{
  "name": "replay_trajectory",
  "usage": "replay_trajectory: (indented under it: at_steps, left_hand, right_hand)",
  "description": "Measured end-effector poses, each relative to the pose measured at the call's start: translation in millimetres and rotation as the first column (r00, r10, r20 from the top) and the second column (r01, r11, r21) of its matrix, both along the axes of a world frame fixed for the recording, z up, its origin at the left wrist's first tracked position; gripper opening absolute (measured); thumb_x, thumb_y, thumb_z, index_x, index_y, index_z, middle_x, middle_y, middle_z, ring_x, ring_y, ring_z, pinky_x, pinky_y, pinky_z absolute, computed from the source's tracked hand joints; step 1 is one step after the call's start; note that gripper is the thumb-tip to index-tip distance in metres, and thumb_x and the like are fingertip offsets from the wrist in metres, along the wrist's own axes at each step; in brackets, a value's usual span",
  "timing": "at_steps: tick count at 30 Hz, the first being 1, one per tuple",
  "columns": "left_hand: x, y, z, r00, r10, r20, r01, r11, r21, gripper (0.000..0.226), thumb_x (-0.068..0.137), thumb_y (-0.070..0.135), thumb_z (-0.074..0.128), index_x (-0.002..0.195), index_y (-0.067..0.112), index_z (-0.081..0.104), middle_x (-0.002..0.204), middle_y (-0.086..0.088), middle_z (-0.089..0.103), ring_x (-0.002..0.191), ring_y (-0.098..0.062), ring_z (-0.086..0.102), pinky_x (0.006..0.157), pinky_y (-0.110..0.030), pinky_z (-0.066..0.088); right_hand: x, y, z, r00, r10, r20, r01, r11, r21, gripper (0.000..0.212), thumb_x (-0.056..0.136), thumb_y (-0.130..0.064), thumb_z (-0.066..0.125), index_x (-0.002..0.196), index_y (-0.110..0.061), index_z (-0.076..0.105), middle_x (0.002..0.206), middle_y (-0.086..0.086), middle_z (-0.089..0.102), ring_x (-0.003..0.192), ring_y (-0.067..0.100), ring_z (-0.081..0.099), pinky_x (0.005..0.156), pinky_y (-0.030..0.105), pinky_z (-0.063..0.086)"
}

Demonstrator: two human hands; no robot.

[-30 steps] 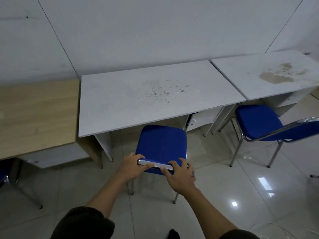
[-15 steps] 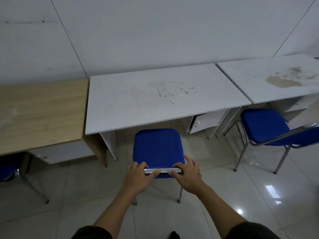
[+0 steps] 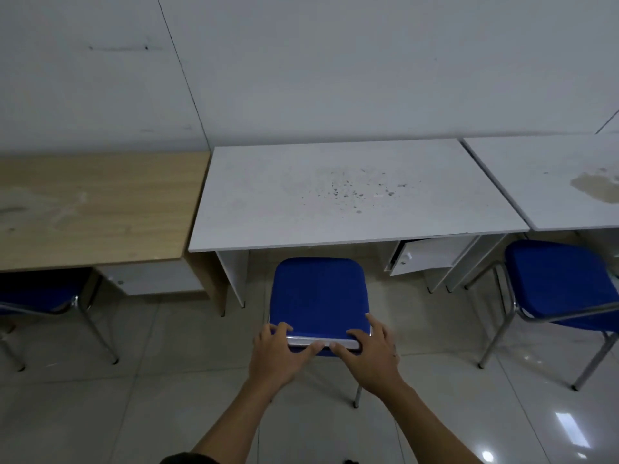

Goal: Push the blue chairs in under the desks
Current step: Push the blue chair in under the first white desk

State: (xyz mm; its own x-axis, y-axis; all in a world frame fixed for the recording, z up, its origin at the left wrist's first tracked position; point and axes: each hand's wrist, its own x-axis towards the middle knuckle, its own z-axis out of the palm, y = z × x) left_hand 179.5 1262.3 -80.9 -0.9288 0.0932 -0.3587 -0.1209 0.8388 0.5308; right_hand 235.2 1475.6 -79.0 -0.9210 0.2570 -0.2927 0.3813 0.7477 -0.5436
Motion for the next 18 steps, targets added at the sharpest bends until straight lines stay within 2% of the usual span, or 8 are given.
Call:
replay_trajectory:
  at_steps: [8,14,18]
  left_hand:
    - [-14,19,-5,0.998,0.056,0.018,-0.058,0.989,0.133,0.087,0.056,0.101,0.053,0.114,0.036,0.052,0.119,0.006,0.036,0.121,-0.022,0.037,0.098,-0.040,0.048]
    - [-38,30,-9,0.995,0.088,0.038,-0.093,0.984,0.152,0.088,0.054,0.102,0.055,0.112,0.036,0.052,0.121,0.006,0.033,0.123,-0.023,0.040,0.101,-0.046,0.051]
    - [-57,36,-13,0.995,0.093,0.025,-0.096,0.984,0.148,0.086,0.057,0.100,0.056,0.113,0.036,0.053,0.125,0.005,0.033,0.125,-0.025,0.040,0.103,-0.047,0.050]
  right_hand:
    - [-21,24,8,1.000,0.029,0.012,-0.028,0.997,-0.073,0.063,0.082,-0.077,0.058,0.130,-0.036,0.063,0.169,-0.004,0.011,0.154,0.023,-0.001,0.119,0.058,0.020]
    - [-48,37,12,0.998,0.050,0.024,-0.048,0.996,-0.075,0.064,0.084,-0.073,0.060,0.134,-0.033,0.062,0.170,-0.002,0.011,0.154,0.025,-0.001,0.119,0.056,0.018]
    - [-69,44,12,0.998,0.058,0.028,-0.057,0.997,-0.056,0.067,0.082,-0.078,0.058,0.133,-0.035,0.062,0.169,-0.004,0.013,0.154,0.024,0.000,0.118,0.060,0.020]
